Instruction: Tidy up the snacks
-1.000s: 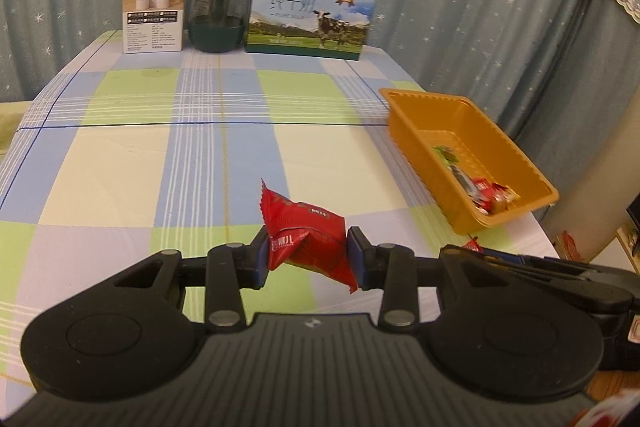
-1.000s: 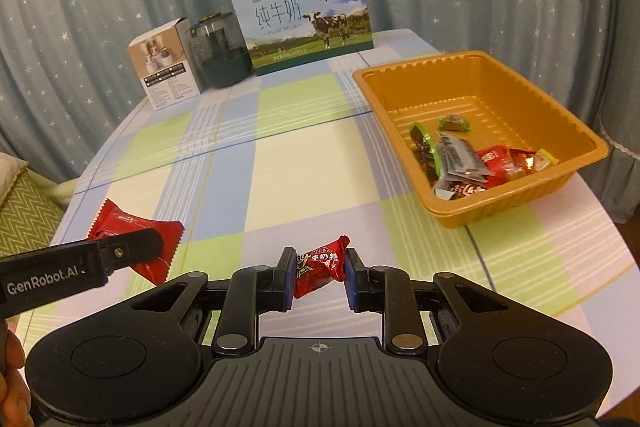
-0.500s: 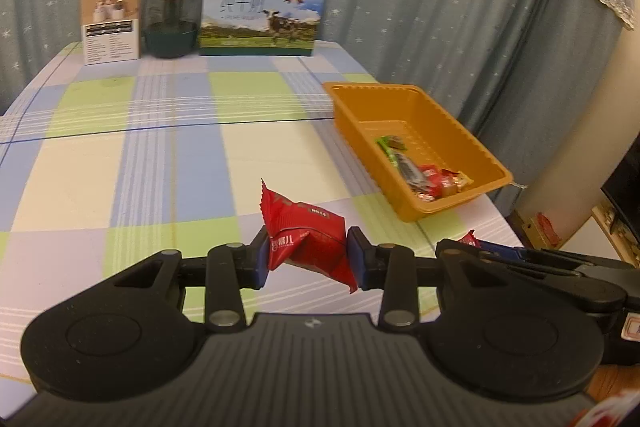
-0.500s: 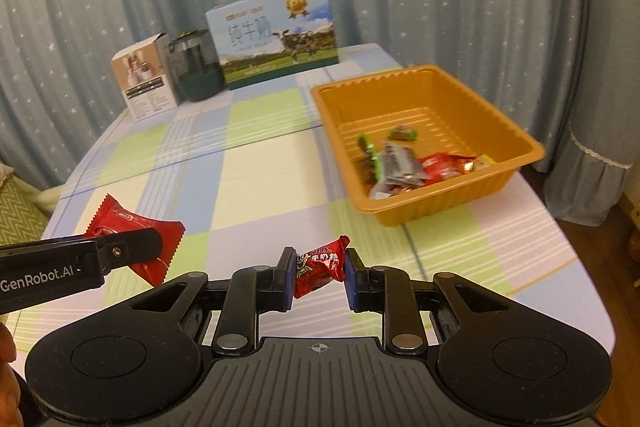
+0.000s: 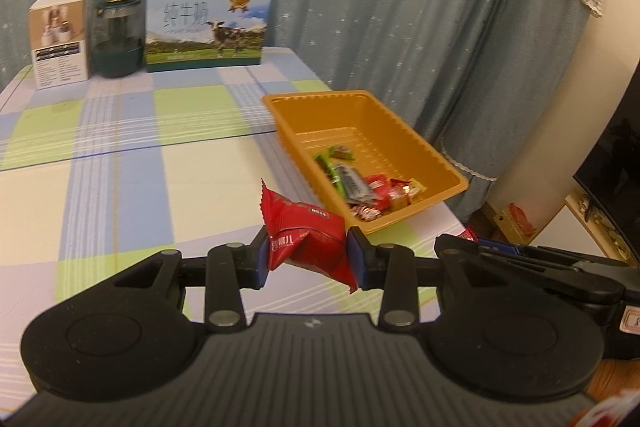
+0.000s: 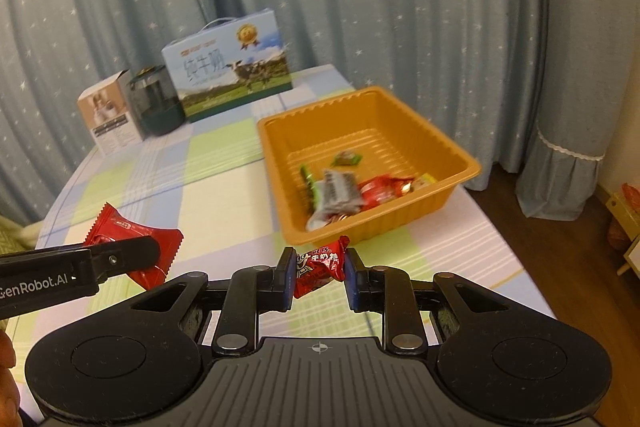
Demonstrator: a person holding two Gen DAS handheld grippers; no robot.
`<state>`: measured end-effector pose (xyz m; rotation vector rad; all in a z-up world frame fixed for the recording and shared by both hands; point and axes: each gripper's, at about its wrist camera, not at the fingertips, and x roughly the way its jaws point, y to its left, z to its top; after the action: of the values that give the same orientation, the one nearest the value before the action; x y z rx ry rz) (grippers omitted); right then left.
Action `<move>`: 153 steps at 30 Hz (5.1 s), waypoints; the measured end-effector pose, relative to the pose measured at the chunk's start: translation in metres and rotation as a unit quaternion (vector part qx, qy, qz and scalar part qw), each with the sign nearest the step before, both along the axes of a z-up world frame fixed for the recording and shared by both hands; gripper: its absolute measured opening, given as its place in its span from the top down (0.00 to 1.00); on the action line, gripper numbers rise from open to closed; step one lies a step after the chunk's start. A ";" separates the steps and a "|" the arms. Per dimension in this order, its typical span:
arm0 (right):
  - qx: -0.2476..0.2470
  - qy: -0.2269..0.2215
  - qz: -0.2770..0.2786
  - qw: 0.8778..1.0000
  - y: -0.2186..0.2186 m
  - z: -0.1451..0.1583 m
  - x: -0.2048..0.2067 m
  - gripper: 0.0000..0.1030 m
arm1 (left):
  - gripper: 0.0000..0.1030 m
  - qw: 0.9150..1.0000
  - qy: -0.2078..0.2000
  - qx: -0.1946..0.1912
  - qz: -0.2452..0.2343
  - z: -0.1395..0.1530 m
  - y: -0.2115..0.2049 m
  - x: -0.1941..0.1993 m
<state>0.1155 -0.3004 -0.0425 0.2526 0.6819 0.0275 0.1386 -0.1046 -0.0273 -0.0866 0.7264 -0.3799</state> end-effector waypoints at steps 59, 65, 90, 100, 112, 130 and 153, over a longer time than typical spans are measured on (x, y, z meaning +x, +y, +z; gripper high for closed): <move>-0.037 -0.002 0.006 0.999 -0.075 -0.011 0.144 0.76 | 0.66 0.996 0.005 0.012 -0.086 -0.022 -0.095 0.167; -0.032 0.003 0.011 0.999 -0.078 -0.019 0.169 0.76 | 0.66 0.997 0.003 0.022 -0.081 -0.029 -0.096 0.197; -0.030 0.019 0.017 0.999 -0.076 -0.037 0.197 0.75 | 0.58 0.995 0.000 0.047 -0.083 -0.045 -0.101 0.228; -0.032 0.012 0.027 0.999 -0.071 -0.029 0.202 0.75 | 0.58 0.995 -0.003 0.052 -0.082 -0.041 -0.095 0.224; -0.021 0.008 0.037 0.999 -0.065 -0.030 0.219 0.75 | 0.56 0.996 -0.006 0.056 -0.070 -0.039 -0.077 0.218; 0.028 -0.003 0.018 0.999 -0.084 -0.029 0.211 0.33 | 0.43 0.997 0.001 0.048 -0.053 -0.041 -0.060 0.205; 0.012 0.005 0.023 1.000 -0.069 0.015 0.141 0.33 | 0.05 0.999 -0.013 0.035 -0.025 -0.006 -0.043 0.146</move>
<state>0.2562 -0.3693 -0.0278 0.2610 0.6984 0.0788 0.2847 -0.1479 -0.0336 0.0027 0.7163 -0.4027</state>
